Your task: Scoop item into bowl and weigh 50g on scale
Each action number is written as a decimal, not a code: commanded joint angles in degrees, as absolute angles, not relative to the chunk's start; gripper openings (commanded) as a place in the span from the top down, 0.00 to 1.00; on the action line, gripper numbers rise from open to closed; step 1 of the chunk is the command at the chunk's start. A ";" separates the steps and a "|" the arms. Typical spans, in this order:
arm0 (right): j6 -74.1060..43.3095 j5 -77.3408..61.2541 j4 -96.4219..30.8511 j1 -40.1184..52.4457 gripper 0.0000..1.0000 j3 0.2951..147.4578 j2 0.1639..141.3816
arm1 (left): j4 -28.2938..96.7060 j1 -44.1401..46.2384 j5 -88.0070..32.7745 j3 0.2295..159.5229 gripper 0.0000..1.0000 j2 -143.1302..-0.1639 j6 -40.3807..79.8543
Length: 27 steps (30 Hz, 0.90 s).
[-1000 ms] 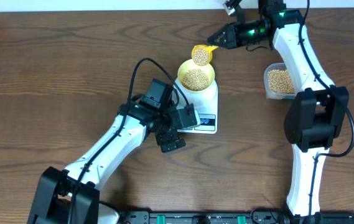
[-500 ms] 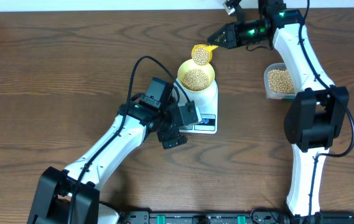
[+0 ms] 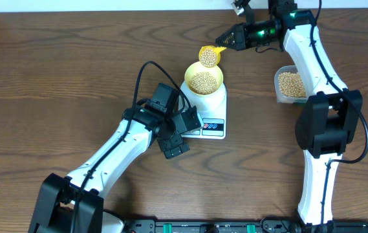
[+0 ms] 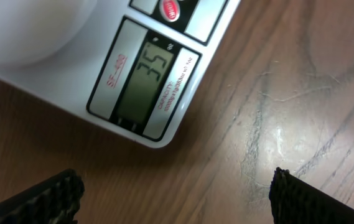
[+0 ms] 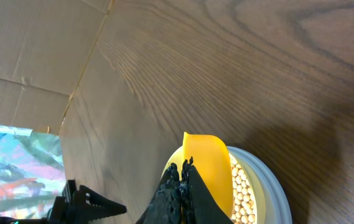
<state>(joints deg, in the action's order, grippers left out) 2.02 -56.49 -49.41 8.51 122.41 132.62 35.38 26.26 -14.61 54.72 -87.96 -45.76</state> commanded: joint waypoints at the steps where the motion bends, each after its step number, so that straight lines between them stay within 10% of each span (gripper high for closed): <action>1: 1.76 -56.88 -49.23 8.88 0.99 123.07 131.46 | 34.87 26.06 -12.73 54.59 0.02 -87.77 -38.15; 27: 1.78 -56.88 -47.77 8.88 0.99 123.04 131.46 | 29.28 26.06 -9.78 54.59 0.02 -87.77 -31.59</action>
<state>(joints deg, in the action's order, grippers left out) 2.02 -56.49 -48.10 8.51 122.41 132.62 29.32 26.26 -10.31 54.72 -87.96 -32.49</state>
